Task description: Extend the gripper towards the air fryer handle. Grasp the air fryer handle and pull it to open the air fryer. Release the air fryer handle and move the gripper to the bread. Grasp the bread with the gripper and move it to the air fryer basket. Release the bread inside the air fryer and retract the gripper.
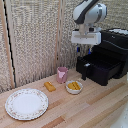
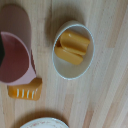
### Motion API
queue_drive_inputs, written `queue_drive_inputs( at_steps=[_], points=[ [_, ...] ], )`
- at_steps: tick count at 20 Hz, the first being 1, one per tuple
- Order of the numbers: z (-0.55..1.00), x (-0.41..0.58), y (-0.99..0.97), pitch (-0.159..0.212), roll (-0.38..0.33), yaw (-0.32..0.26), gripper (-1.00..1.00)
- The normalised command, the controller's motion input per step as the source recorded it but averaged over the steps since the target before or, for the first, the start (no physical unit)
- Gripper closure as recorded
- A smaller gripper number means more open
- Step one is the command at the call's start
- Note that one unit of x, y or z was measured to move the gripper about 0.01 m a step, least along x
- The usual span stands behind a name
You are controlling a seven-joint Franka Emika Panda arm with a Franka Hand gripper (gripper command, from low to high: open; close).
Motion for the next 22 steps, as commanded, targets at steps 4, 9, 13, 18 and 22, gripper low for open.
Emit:
queue_drive_inputs(
  at_steps=[4, 9, 13, 18, 22],
  points=[
    [0.09, 0.459, 0.22, -0.010, 0.041, 0.223, -1.00],
    [-0.07, 0.446, 0.45, -0.098, 0.038, 0.126, -1.00],
    [-0.18, 0.396, 0.66, -0.164, 0.023, 0.035, -1.00],
    [-0.16, 0.338, 0.73, -0.178, 0.021, 0.006, -1.00],
    [-0.02, 0.214, 0.89, -0.062, 0.013, 0.012, -1.00]
  ],
)
